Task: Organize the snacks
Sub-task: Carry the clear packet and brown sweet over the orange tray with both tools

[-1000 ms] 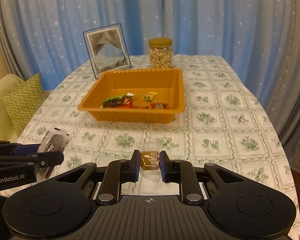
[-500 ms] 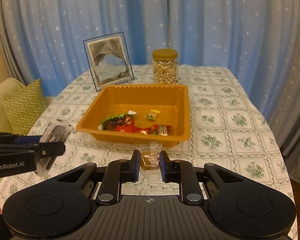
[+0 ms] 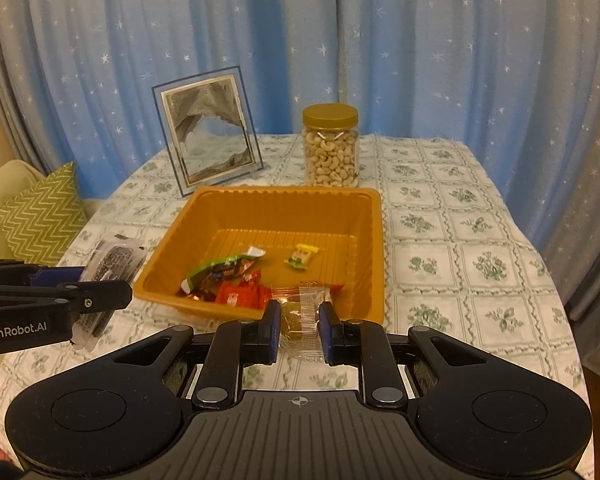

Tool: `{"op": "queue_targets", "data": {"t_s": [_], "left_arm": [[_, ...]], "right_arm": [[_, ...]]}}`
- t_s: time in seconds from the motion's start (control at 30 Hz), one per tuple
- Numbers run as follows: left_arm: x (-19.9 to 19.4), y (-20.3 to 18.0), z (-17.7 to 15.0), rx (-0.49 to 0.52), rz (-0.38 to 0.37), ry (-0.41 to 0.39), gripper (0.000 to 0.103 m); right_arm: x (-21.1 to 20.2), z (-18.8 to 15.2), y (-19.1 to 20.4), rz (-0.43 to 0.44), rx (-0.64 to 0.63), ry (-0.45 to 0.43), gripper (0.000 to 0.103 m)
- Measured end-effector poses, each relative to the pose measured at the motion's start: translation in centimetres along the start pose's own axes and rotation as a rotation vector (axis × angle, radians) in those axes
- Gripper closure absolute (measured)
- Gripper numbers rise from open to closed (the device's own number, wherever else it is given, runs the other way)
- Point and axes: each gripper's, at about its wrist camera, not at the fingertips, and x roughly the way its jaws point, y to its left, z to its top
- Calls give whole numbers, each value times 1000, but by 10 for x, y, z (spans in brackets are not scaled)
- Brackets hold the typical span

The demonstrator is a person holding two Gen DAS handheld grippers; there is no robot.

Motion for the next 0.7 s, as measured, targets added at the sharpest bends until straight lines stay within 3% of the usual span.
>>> {"op": "queue_targets", "data": {"t_s": [0.7], "left_arm": [[77, 19, 68, 28, -4, 22, 69]], "right_arm": [[83, 62, -19, 32, 41, 54, 82]]}}
